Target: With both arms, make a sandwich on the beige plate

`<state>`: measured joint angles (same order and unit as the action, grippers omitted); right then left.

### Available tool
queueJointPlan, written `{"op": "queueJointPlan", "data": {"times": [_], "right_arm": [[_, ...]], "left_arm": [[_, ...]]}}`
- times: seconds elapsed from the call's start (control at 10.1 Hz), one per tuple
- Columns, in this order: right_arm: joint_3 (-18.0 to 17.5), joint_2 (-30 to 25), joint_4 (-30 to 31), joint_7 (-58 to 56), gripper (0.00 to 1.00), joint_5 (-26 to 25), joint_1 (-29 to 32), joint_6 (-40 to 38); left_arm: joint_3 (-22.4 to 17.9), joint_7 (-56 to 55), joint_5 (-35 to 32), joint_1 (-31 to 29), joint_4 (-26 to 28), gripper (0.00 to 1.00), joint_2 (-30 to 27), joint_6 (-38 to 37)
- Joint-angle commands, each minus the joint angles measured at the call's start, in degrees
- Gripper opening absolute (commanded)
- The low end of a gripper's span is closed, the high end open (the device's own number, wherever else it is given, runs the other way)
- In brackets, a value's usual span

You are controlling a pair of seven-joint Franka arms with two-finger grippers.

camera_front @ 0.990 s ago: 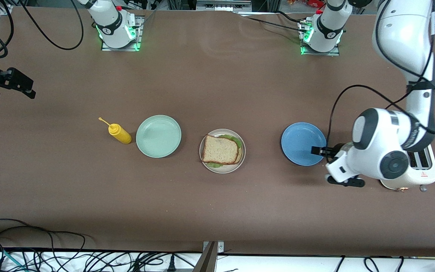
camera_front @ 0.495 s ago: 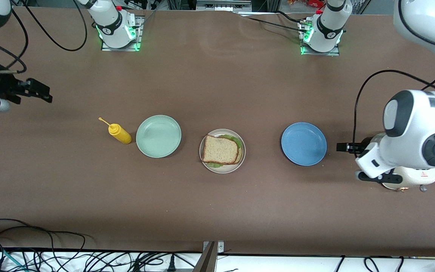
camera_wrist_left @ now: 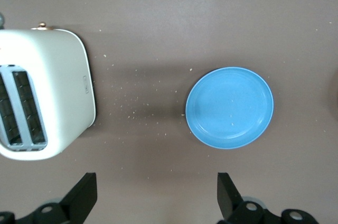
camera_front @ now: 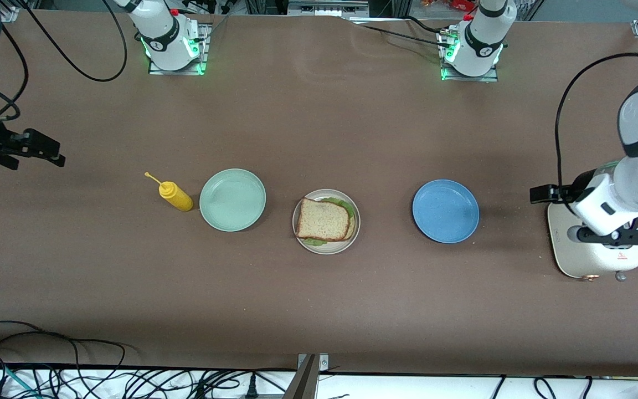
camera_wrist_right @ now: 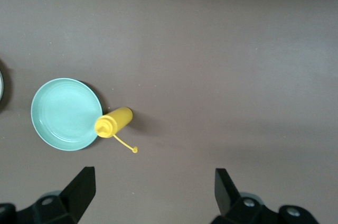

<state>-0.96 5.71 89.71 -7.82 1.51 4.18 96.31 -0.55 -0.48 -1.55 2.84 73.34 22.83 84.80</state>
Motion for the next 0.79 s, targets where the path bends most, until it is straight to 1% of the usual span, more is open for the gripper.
{"op": "queueJointPlan", "data": {"times": [0.0, 0.1, 0.3, 0.5, 0.69], "right_arm": [[-0.4, 0.2, -2.3, -1.1, 1.0, -4.4, 0.0, -4.6], [-0.4, 0.4, -2.3, -1.1, 1.0, -4.4, -0.2, -4.5], [-0.4, 0.4, -2.4, -1.4, 1.0, -4.1, -0.2, -4.5], [-0.4, 0.4, -2.4, -1.4, 1.0, -4.1, -0.2, -4.5], [-0.4, 0.4, -2.4, -1.5, 1.0, -3.9, -0.2, -4.4]], "left_arm": [[0.8, 0.9, -2.0, -1.3, 5.7, 1.0, -6.1, -0.2], [1.0, 1.1, -1.9, -2.0, 8.0, 1.0, -8.7, -0.1], [4.3, 1.8, -1.9, -4.5, 12.7, 1.0, -13.9, -0.2], [4.4, 1.5, -1.9, -4.0, 13.1, 1.0, -17.0, -1.0], [4.4, 1.5, -1.4, -3.7, 12.8, 1.0, -19.0, -3.7]]}}
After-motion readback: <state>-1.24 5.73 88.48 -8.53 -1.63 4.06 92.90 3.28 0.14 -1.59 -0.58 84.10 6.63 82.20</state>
